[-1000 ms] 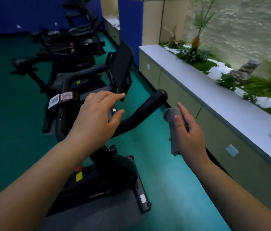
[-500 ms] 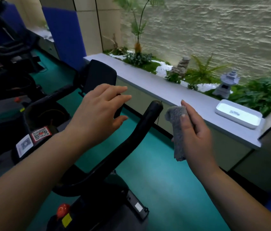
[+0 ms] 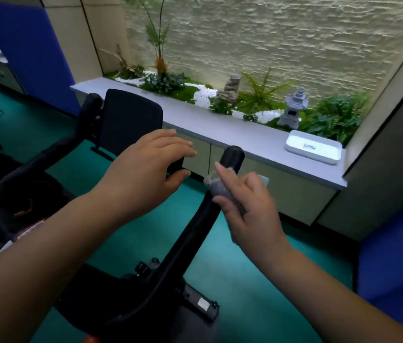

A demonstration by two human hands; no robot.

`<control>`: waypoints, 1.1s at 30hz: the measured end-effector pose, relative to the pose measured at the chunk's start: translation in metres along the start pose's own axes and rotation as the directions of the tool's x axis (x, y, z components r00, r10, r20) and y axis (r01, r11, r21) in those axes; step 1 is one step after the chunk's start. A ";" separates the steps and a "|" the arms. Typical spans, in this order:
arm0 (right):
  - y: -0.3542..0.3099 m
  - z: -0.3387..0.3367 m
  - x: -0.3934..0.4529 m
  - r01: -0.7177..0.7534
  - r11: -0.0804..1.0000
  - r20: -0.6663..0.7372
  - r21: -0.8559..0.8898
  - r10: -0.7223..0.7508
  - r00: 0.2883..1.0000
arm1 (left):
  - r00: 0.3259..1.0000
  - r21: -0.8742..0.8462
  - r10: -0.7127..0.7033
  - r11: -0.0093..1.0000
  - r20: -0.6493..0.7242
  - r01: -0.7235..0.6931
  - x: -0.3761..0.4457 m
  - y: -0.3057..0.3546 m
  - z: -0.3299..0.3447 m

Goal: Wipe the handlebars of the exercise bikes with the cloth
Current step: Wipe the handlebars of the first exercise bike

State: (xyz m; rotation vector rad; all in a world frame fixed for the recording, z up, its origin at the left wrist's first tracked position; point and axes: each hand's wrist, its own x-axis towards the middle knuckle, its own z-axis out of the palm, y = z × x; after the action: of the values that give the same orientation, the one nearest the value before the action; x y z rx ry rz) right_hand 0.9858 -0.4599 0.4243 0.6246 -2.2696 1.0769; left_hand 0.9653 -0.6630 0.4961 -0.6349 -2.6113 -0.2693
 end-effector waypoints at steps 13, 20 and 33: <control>-0.036 0.018 -0.006 -0.166 0.964 -0.174 -0.209 0.130 0.976 | 0.992 -0.061 0.119 0.991 0.035 -0.117 0.001 -0.020 0.002; -0.022 -0.004 0.052 -0.156 0.939 -0.280 -0.305 0.068 0.958 | 0.994 -0.065 0.108 0.992 0.022 -0.106 0.001 -0.019 0.004; -0.013 -0.003 0.058 -0.109 0.965 -0.267 -0.239 0.042 0.963 | 0.998 -0.078 0.066 0.995 0.014 -0.065 0.001 -0.014 0.005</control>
State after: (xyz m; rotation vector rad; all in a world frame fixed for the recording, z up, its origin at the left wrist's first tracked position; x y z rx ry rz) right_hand 0.9513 -0.4748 0.4702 0.2762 -2.1645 0.8303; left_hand 0.9561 -0.6736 0.4913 -0.7508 -2.6008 -0.3478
